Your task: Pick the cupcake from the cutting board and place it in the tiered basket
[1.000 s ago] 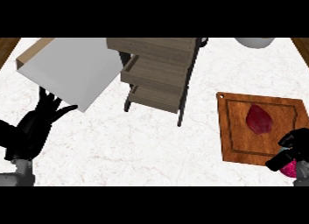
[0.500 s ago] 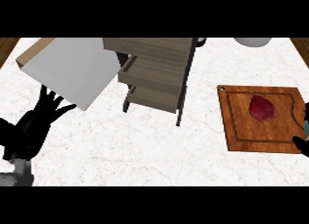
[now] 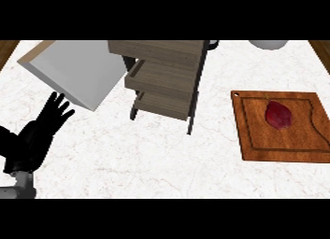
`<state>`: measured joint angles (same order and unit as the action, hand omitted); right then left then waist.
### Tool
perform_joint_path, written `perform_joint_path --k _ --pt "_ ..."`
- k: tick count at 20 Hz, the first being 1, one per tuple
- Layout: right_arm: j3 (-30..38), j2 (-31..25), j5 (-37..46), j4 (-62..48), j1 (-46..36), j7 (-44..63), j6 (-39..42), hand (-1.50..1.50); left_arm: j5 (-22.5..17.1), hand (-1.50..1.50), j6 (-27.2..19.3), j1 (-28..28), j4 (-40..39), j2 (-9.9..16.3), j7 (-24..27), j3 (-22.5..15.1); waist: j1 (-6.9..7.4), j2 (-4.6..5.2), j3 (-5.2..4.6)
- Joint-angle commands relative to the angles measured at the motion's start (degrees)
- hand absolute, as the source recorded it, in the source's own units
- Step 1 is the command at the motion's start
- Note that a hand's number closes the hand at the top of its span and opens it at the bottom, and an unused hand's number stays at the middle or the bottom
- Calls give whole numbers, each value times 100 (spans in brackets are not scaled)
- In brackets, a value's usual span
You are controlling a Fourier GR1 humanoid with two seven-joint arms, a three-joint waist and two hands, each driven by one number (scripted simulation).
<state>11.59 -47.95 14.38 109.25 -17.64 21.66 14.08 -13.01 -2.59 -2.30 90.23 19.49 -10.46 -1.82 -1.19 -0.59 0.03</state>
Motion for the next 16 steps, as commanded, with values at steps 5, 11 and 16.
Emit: perform_joint_path --k 5,11,16 --pt "827 -181 -1869 786 -1074 1184 662 150 72 0 -49 -87 78 -144 -123 19 106 38 -9" --pt "-317 -469 -2531 746 -2971 3024 514 150 260 0 -199 -466 90 -295 -533 -181 207 52 -20" --pt "-1545 118 -1930 344 -4275 3558 35 150 215 0 136 -249 -60 -185 -148 -55 289 66 -24"
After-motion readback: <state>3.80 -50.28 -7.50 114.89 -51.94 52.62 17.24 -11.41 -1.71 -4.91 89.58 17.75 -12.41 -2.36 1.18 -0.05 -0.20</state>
